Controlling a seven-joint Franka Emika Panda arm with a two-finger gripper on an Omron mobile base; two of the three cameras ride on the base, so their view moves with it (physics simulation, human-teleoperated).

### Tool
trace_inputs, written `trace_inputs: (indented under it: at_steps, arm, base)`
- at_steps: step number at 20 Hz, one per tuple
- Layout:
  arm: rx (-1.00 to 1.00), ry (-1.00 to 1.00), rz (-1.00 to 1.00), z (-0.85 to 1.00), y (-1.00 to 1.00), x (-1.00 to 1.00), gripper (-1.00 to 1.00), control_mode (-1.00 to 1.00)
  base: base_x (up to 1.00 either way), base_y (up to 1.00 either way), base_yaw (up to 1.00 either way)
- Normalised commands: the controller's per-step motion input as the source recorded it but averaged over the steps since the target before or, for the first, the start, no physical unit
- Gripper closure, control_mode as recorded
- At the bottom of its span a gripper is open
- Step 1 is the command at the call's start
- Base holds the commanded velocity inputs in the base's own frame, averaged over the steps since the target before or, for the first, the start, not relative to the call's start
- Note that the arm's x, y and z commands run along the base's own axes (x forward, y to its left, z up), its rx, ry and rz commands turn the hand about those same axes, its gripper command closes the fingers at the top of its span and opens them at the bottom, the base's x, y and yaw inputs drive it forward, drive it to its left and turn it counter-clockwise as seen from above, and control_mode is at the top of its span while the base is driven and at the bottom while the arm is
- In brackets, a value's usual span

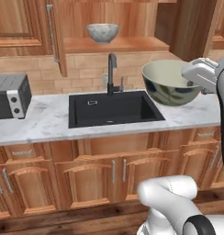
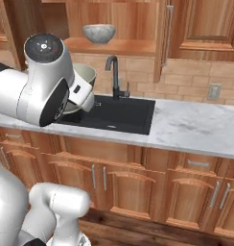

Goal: Pick up the bowls from the cabinet and place each bowl in front of a stool on the dining counter.

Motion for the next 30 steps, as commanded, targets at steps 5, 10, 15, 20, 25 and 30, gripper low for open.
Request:
trace_inputs:
  at_steps: [5,10,15,20,25,30]
  arm:
    - [0.00,0.00,0.00,0.00,0.00,0.00,1.00,1.00]
    - [0.00,0.00,0.00,0.00,0.00,0.00,1.00,1.00]
    - [0.00,0.00,0.00,0.00,0.00,0.00,1.00,1.00]
    - [0.00,0.00,0.00,0.00,0.00,0.00,1.00,1.00]
    - [0.00,0.00,0.00,0.00,0.00,0.00,1.00,1.00]
    - [0.00,0.00,0.00,0.00,0.00,0.00,1.00,1.00]
  base:
    - [-1.00,0.00,0.08]
    - [-0.93,0.02,0.16]
    - [-0.44,0.00,0.48]
    - [-0.04,0.00,0.58]
    - [0.00,0.01,0.60]
    - [0.03,0.01,0.61]
